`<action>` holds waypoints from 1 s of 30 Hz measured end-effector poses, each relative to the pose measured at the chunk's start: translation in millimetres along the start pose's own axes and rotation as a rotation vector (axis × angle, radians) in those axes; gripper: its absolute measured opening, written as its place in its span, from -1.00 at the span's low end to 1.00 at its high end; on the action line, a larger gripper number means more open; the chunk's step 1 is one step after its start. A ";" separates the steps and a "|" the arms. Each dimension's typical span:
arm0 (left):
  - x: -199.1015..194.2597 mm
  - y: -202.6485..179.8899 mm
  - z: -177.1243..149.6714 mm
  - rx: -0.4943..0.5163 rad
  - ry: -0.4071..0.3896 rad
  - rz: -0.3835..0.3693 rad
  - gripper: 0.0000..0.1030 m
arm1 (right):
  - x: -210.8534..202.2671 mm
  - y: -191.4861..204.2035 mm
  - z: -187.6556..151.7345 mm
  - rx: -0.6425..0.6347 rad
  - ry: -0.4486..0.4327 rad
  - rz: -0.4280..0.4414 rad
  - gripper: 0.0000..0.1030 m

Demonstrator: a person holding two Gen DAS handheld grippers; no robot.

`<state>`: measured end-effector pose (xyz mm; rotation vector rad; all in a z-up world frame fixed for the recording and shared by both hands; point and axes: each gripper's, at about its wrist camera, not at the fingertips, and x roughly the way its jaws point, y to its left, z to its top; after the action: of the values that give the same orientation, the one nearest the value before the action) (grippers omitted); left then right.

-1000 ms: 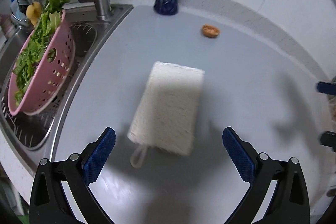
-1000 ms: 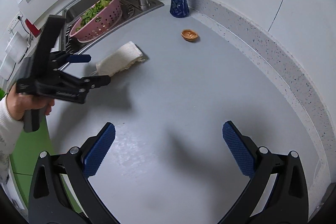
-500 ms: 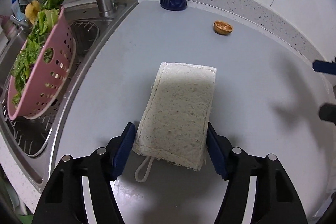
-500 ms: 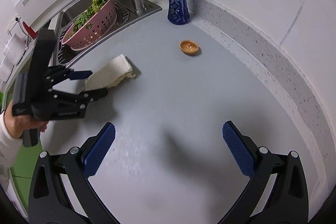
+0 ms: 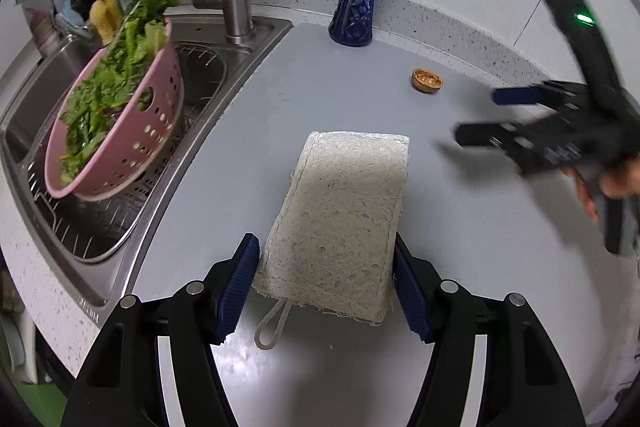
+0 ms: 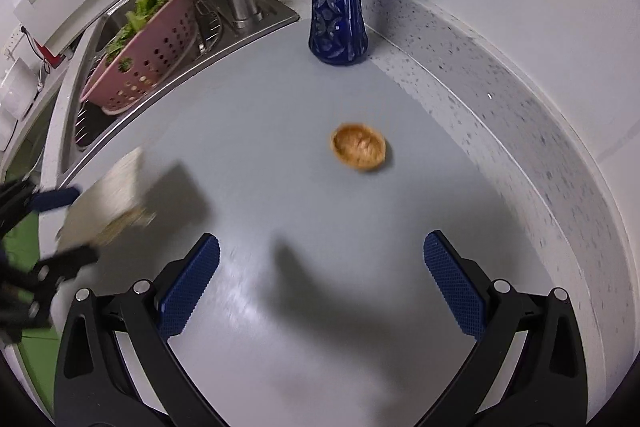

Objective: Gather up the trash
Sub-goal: 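Grasp the white sponge with the left gripper while the right gripper grasps the walnut shell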

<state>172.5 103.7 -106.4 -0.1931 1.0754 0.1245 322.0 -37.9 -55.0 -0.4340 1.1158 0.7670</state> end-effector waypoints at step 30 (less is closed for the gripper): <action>-47.1 16.7 -38.9 -0.080 -0.040 0.021 -0.24 | 16.3 3.9 23.2 -0.057 0.012 -0.070 -1.00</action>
<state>113.6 111.2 -84.3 -0.2503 1.0333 0.1895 337.6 -14.5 -60.5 -0.5235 1.0864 0.7371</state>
